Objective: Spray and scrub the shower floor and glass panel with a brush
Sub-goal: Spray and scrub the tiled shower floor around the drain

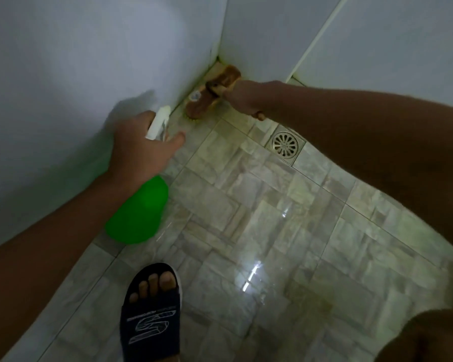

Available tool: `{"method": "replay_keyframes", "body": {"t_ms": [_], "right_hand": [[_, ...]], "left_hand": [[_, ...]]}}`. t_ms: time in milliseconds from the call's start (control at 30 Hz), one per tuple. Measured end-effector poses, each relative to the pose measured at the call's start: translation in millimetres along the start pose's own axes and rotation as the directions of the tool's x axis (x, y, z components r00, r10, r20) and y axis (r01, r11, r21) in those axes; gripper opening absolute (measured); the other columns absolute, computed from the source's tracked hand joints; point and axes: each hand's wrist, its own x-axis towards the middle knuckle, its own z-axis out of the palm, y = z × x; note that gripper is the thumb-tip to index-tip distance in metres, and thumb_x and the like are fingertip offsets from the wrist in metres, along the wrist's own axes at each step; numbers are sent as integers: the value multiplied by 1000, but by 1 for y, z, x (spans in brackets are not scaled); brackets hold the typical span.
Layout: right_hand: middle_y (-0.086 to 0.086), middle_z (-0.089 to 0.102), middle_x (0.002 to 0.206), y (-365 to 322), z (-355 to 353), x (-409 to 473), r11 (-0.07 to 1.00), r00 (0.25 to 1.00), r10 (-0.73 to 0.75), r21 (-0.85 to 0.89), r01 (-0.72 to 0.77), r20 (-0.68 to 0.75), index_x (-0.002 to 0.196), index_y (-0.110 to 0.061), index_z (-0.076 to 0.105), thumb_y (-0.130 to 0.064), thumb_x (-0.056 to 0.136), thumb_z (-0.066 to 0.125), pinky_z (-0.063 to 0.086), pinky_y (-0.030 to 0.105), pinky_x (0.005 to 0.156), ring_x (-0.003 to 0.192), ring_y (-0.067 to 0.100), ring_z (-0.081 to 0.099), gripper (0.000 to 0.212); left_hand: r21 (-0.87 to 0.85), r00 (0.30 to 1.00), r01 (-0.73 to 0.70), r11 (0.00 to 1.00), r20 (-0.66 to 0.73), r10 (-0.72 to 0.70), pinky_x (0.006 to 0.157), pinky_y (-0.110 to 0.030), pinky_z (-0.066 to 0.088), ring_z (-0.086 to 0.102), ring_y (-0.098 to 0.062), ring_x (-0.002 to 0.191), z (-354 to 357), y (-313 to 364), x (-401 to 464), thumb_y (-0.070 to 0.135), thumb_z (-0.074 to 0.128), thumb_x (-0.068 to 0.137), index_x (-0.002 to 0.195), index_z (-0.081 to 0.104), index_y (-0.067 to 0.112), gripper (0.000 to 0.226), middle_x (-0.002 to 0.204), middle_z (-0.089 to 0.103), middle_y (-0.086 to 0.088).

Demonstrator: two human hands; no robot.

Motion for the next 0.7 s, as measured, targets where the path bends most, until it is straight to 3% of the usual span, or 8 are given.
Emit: {"method": "replay_keyframes", "body": {"t_ms": [133, 233, 333, 367, 467, 567, 600, 700], "right_hand": [[4, 46, 70, 52, 16, -41, 990, 996, 23, -142, -12, 80, 125, -13, 51, -73, 94, 9, 50, 34, 65, 53, 16, 49, 79], [12, 48, 67, 87, 23, -70, 975, 982, 118, -203, -87, 145, 131, -20, 48, -46, 107, 15, 60, 44, 55, 45, 28, 60, 48], [10, 52, 82, 64, 20, -60, 988, 996, 57, -145, -47, 66, 124, -30, 53, -37, 108, 19, 55, 38, 76, 64, 24, 56, 38], [9, 51, 92, 50, 19, -46, 994, 999, 29, -103, -26, 26, 134, -29, 49, -37, 108, 20, 48, 32, 79, 75, 20, 52, 40], [13, 51, 90, 5, 14, -6, 998, 999, -31, 57, 32, -25, 150, -21, 31, -28, 108, 25, 44, 20, 52, 62, 18, 46, 43], [9, 58, 91, -28, 24, -2, 991, 997, -69, 115, 71, -27, 125, -18, 49, -55, 102, 29, 39, 21, 37, 57, 14, 49, 48], [7, 60, 94, -32, 33, -12, 986, 995, -99, 132, 102, -27, 119, -20, 50, -59, 101, 29, 43, 19, 42, 62, 15, 53, 47], [15, 56, 103, -12, 63, -44, 990, 988, -142, 32, 140, 58, 131, -17, 52, -39, 108, 25, 42, 26, 69, 86, 28, 60, 42]], "left_hand": [[-43, 998, 54, 998, 36, -52, 55, -35, 36, 42, -20, 56, 2, 0, 5, 48, 76, 77, 65, 48, 9, 50, 59, 45, -4], [-63, 997, 66, 996, 54, -62, 56, -36, 39, 44, -20, 55, 0, -6, 7, 49, 76, 78, 64, 48, 12, 48, 59, 45, -3], [-42, 998, 48, 998, 47, -46, 55, -29, 32, 37, -15, 50, 0, -8, 6, 40, 80, 81, 60, 37, 21, 51, 56, 39, 3], [-38, 997, 52, 998, 51, -50, 55, -29, 31, 37, -14, 51, 1, -7, 6, 40, 80, 81, 60, 37, 22, 52, 56, 39, 4], [-47, 998, 56, 997, 42, -54, 54, -30, 30, 36, -15, 54, 6, -5, 7, 39, 80, 80, 61, 38, 19, 50, 56, 38, 3], [-29, 999, 12, 1000, 31, -11, 52, -32, 30, 38, -16, 54, 7, -4, 7, 43, 74, 78, 62, 45, 14, 45, 57, 41, -2], [-15, 1000, 9, 1000, 28, -8, 51, -31, 29, 37, -15, 52, 6, -5, 7, 43, 77, 80, 62, 44, 15, 47, 57, 40, 0], [5, 999, 8, 1000, 40, -9, 51, -31, 27, 35, -11, 51, 2, -4, 8, 39, 82, 82, 63, 39, 19, 52, 57, 36, 5]]}}
